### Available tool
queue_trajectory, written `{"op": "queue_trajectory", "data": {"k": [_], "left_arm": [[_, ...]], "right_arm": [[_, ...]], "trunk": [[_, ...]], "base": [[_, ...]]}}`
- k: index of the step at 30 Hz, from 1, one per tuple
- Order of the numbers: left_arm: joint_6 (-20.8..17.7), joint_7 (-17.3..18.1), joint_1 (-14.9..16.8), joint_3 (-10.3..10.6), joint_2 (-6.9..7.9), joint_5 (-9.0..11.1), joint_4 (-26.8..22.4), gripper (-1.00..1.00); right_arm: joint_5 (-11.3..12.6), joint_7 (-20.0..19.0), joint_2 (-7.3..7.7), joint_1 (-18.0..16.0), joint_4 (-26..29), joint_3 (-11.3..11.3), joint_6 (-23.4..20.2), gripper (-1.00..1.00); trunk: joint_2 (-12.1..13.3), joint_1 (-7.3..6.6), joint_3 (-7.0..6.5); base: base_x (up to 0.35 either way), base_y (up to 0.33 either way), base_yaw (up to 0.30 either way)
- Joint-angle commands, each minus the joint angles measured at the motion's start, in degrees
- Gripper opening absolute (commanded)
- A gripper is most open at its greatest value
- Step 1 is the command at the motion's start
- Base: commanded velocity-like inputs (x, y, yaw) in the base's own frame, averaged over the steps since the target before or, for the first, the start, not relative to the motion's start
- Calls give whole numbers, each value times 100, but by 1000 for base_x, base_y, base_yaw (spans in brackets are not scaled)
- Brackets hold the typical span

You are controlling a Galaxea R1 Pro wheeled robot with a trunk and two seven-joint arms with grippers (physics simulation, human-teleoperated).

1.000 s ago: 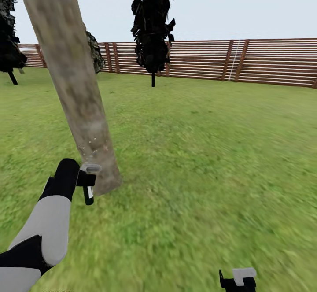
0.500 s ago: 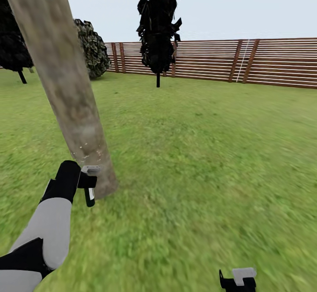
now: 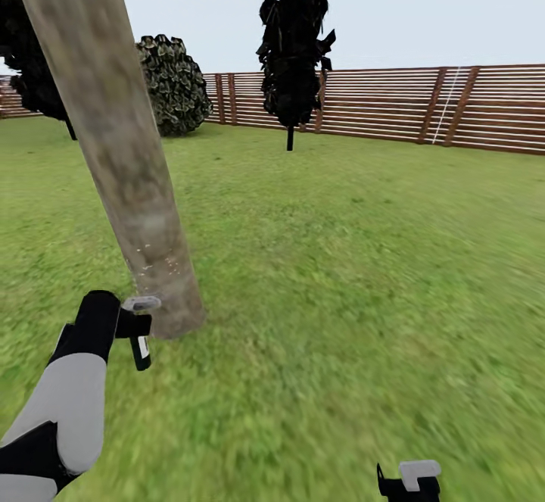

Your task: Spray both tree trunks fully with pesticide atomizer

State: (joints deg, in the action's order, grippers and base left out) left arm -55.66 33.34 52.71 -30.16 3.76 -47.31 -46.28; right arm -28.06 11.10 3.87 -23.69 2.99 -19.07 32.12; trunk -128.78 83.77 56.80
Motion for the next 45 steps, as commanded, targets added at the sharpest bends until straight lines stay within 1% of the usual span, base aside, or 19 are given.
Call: {"op": "queue_trajectory", "data": {"k": [1, 3, 5, 9, 11, 13, 14, 15, 18, 19, 22, 24, 25, 27, 28, 29, 34, 43, 45], "left_arm": [[10, 55, -5, -16, -8, -42, 9, -100], [52, 52, -17, -18, -67, -41, 33, -100], [68, 45, -22, -23, -197, -41, 39, -100], [75, 47, -23, -42, -236, -43, 35, -100], [81, 42, -28, -62, -189, -63, 34, -100], [88, 35, -157, -70, 4, -76, -2, -100], [90, 39, -269, -73, 212, -61, -29, -100], [90, 36, -291, -69, 270, -66, -34, -100], [91, 33, -312, -35, 275, -55, -31, -100], [87, 33, -316, -20, 182, -42, 9, -100], [89, 20, -307, 38, -391, -69, -22, -100], [100, -41, -309, 44, -537, -78, -30, -100], [121, -69, -312, 22, -545, -77, -22, -100], [331, -129, -402, -25, -393, -58, 19, -100], [529, -143, -558, -86, -254, -18, 29, -100], [638, -148, -657, -194, -191, 34, 30, -100], [723, -157, -831, -375, -145, 73, -13, -100], [765, -184, -928, -383, -141, 71, -65, -100], [773, -238, -941, -391, -72, 41, -65, -100]], "right_arm": [[-62, 34, 0, -4, -9, -26, 13, 100], [-65, 33, 0, -4, -9, -26, 13, 100], [-67, 33, 0, -4, -9, -26, 13, 100], [-67, 33, 0, -5, -9, -26, 13, 100], [-67, 34, 0, -4, -9, -26, 13, 100], [-68, 33, 0, -4, -9, -26, 13, 100], [-68, 33, 0, -4, -10, -26, 13, 100], [-68, 33, 0, -4, -9, -26, 13, 100], [-68, 33, 0, -7, -11, -26, 13, 100], [-68, 32, 0, -5, -12, -26, 13, 100], [-72, 31, 0, -5, -9, -26, 13, 100], [-74, 32, 0, -5, -9, -26, 13, 100], [-75, 33, 0, -4, -9, -26, 13, 100], [-77, 33, 0, -4, -9, -26, 13, 100], [-77, 33, 0, -4, -9, -26, 13, 100], [-74, 33, 0, -4, -9, -26, 13, 100], [-69, 41, 0, -4, -9, -26, 13, 100], [-77, 42, -1, -4, -9, -26, 13, 100], [-77, 42, 0, -4, -9, -26, 13, 100]], "trunk": [[-2, 0, 5], [-2, 0, 5], [-2, 0, 5], [-2, 0, 5], [-2, 0, 5], [-2, 0, 5], [-2, 0, 5], [-2, 0, 5], [-2, 0, 5], [-2, 0, 5], [-2, 0, 5], [-2, 0, 5], [-2, 0, 5], [-2, 0, 5], [-2, 0, 5], [-2, 0, 5], [-2, 0, 5], [-2, 0, 5], [-2, 0, 5]], "base": [[100, -272, 59], [150, -256, 25], [212, -219, 7], [233, -194, 2], [140, -93, 0], [37, -25, 0], [8, -5, 0], [4, -3, 0], [2, -1, 0], [0, 0, 0], [0, 0, 0], [0, 0, 10], [0, 0, 79], [0, 0, 198], [0, 0, 255], [0, 0, 268], [6, -2, 211], [220, -133, 13], [268, -164, 0]]}}
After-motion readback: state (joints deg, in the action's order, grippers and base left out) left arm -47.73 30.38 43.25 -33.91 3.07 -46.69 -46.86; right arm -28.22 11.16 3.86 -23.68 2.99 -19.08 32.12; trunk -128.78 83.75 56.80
